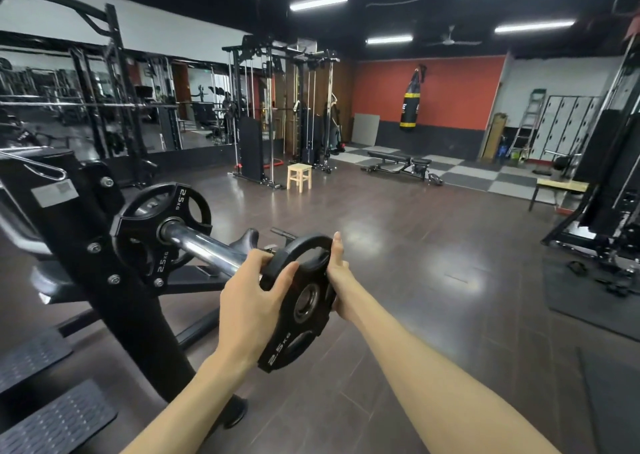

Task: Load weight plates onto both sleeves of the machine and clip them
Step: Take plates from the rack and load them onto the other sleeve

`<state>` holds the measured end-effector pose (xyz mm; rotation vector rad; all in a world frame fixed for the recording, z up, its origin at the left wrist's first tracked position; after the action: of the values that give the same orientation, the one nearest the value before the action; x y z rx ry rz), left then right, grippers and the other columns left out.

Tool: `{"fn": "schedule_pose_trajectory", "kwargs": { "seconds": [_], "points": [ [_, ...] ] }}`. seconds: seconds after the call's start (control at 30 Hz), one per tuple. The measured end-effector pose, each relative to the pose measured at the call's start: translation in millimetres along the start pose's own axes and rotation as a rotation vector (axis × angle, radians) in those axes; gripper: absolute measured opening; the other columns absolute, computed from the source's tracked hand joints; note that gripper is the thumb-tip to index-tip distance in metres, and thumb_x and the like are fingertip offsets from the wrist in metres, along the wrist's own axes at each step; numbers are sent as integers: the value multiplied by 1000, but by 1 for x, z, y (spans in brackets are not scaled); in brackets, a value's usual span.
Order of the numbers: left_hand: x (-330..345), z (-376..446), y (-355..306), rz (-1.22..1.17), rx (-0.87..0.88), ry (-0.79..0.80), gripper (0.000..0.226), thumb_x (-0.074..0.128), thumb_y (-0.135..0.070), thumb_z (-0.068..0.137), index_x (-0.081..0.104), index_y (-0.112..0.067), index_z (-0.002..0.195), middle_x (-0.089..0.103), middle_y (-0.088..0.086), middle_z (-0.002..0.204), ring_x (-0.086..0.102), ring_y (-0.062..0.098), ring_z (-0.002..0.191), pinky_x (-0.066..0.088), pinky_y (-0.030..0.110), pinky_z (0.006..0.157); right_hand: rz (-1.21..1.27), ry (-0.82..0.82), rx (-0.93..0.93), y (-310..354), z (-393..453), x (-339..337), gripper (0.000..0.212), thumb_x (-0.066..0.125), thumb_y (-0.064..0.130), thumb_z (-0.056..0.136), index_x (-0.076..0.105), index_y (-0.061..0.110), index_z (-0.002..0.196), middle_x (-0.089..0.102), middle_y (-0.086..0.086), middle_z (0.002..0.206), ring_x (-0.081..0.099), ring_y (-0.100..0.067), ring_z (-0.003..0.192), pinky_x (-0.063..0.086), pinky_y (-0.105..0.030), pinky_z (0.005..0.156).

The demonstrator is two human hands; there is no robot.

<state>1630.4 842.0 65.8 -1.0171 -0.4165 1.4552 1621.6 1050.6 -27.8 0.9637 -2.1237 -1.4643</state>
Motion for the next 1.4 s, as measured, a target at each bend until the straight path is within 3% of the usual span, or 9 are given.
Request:
{"fn": "schedule_pose_trajectory", "kwargs": {
  "seconds": [0.17, 0.27, 0.4, 0.63, 0.77, 0.93, 1.03, 1.17, 1.4],
  "points": [
    [-7, 17, 16, 30, 3, -35, 18, 67, -45, 91, 58, -30, 93, 66, -16, 82, 62, -2, 78, 46, 20, 67, -96, 50, 52, 24, -31, 16, 136, 15, 108, 50, 36, 20, 151, 56, -15, 143, 57, -38, 123, 54, -47, 85],
    [-20, 34, 29, 89, 28, -58, 19, 68, -45, 90, 61, -27, 94, 66, -17, 81, 61, -5, 77, 43, 17, 66, -205, 125, 113, 43, -33, 27, 113, 18, 93, 79, 38, 10, 152, 50, -21, 147, 44, -42, 139, 37, -55, 115],
    [-37, 51, 52, 141, 41, -57, 19, 68, -48, 87, 56, -35, 96, 63, -22, 82, 60, -8, 79, 42, 15, 67, -209, 201, 164, 72, -21, 61, 105, 31, 92, 78, 60, 2, 124, 70, -20, 116, 65, -38, 114, 45, -51, 110],
    [-60, 84, 110, 410, 52, -99, 44, 64, -59, 84, 53, -26, 110, 55, -13, 105, 55, 10, 96, 47, 29, 71, -262, 159, 88, 88, 52, 148, 96, 46, 82, 61, 63, 10, 122, 71, -18, 117, 63, -37, 112, 43, -51, 108],
    [-81, 113, 144, 580, 67, -162, 77, 68, -62, 79, 51, -14, 137, 52, 6, 139, 45, 28, 132, 46, 46, 103, -282, 95, 65, 99, 81, 192, 106, 45, 83, 47, 63, 15, 127, 69, -14, 115, 64, -35, 108, 46, -49, 103],
    [-112, 154, 190, 658, -68, -215, 115, 44, -86, 73, 22, -11, 157, 28, 13, 162, 19, 31, 152, 26, 53, 118, -314, 68, 17, 126, 63, 237, 96, 33, 73, 83, 34, 9, 154, 38, -19, 157, 35, -39, 144, 31, -52, 118],
    [-128, 181, 215, 680, -113, -211, 123, 30, -92, 68, 17, -9, 159, 24, 14, 164, 15, 32, 153, 25, 54, 118, -334, 97, -113, 146, 75, 269, 71, 28, 54, 103, 33, 8, 157, 32, -18, 163, 28, -36, 151, 25, -45, 122],
    [-143, 205, 246, 668, -168, -137, 123, 27, -94, 69, 15, -12, 160, 20, 9, 166, 13, 31, 154, 27, 53, 118, -339, 48, -59, 159, 80, 296, 81, 33, 59, 103, 15, 3, 159, 18, -17, 165, 21, -33, 153, 21, -38, 123],
    [-138, 207, 256, 241, -248, -22, 93, 62, -68, 82, 13, -42, 156, 34, -17, 159, 53, 19, 133, 49, 45, 102, -324, -36, -13, 159, 92, 315, 90, 29, 61, 103, -10, 4, 161, -9, -20, 169, -1, -37, 156, 10, -45, 124]
  ]
}}
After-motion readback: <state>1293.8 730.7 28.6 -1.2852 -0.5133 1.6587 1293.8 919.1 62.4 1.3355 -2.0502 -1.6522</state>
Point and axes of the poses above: each hand's wrist, its own z-axis towards the middle knuckle, its own x-axis out of the palm, y = z × x, the point moved 6 cm from there along z, towards the middle knuckle
